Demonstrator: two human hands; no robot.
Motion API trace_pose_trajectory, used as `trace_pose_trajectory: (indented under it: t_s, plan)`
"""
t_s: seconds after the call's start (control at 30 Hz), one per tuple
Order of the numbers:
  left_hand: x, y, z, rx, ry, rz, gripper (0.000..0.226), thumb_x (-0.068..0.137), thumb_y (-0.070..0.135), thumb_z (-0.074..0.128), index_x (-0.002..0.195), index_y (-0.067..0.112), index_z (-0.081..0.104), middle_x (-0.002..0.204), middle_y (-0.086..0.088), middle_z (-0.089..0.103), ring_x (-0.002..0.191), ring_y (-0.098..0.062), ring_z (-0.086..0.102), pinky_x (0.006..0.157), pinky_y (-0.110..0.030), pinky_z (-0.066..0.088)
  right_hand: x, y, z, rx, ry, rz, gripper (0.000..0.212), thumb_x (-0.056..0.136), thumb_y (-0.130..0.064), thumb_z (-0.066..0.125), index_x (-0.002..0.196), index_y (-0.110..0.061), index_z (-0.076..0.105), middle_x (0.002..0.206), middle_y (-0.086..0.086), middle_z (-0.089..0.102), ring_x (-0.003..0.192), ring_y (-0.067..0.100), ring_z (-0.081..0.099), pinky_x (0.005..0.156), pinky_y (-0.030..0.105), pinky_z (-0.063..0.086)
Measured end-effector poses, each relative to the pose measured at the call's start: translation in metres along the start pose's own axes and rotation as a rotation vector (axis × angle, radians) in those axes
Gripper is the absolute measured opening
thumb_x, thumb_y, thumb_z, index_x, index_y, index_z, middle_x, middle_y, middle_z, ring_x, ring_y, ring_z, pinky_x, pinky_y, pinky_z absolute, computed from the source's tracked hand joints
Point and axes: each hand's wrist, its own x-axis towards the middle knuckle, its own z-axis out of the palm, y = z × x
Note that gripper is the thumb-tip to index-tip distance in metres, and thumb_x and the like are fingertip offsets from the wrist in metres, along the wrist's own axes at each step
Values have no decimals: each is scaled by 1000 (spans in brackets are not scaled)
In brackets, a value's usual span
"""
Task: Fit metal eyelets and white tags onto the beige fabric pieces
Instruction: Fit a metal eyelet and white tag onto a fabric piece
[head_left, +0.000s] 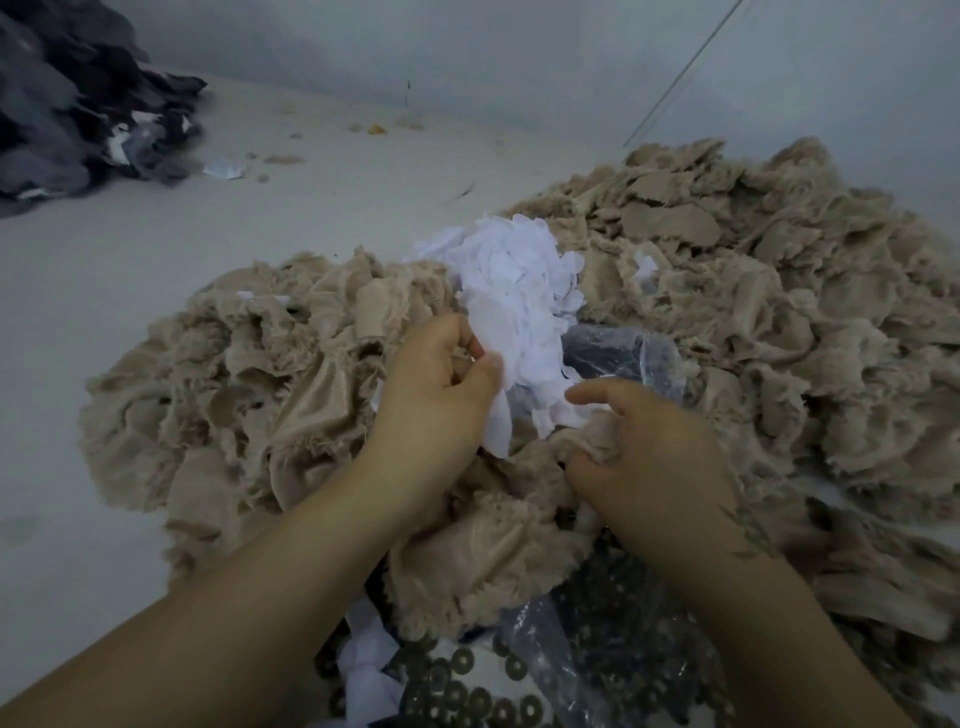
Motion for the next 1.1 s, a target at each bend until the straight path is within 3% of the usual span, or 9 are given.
trace_pose_trajectory:
  t_s: [0.07,0.2,0.3,0.4,0.5,0.63,0.87,0.97,1.1]
  plan:
    - [-3,-1,-4,28,-21,-8,26,94,2,57,70,10,51,46,-3,45,45,-16,41,49,-28,40,-2,-4,-7,72,5,15,37,77,-24,77,111,-34,67,46,-10,51,49,-8,52,45,7,37]
    - [-9,3,-14,-33,-139,-97,24,95,1,57,72,5,63,42,-6,57,40,-15,55,50,-26,50,-5,-10,-7,275,-96,36,29,78,-15,78,102,-30,71,44,-29,49,41,-5,50,38,6,31]
    - [-14,7,-20,-153,-239,-195,23,95,1,59,72,5,64,44,-8,57,38,-12,51,46,-18,45,-5,-9,-2,383,-121,57,26,80,-12,77,100,-28,74,52,-17,59,39,-2,50,40,7,33]
    - [-18,10,-22,-201,-276,-267,7,88,2,67,81,3,68,62,-18,59,49,-18,55,49,-23,47,-4,-10,4,484,-108,94,15,80,-15,79,91,-25,76,63,0,70,43,13,52,42,29,46]
    - [-23,12,-22,-148,-301,-302,11,87,4,70,75,4,68,59,-18,62,46,-26,54,44,-26,46,-5,-9,8,594,-47,132,8,79,-20,81,82,-24,75,52,1,64,39,11,41,38,22,37]
    - [-32,18,-21,-28,-358,-261,25,90,14,70,69,1,65,47,-15,59,31,-23,48,37,-26,42,-8,-11,11,613,22,156,6,79,-21,81,83,-24,77,65,-1,73,56,25,65,48,28,56]
    - [-34,26,-21,-15,-298,-217,29,99,12,55,72,4,59,42,-7,53,30,-25,40,35,-31,38,-9,-9,17,495,88,110,17,81,-16,79,80,-33,74,65,-9,71,49,5,60,46,17,49]
    - [-35,31,-29,-151,-380,-332,30,99,6,49,71,10,57,50,-12,57,30,-25,43,37,-24,35,-8,-9,18,499,117,132,19,80,-14,80,79,-32,75,67,-11,72,53,5,63,49,15,51]
    - [-36,29,-32,-71,-481,-331,22,96,6,58,74,6,63,58,-14,61,37,-27,53,41,-29,39,-8,-10,19,526,122,143,12,79,-16,82,86,-26,78,66,-10,72,52,1,63,49,16,50]
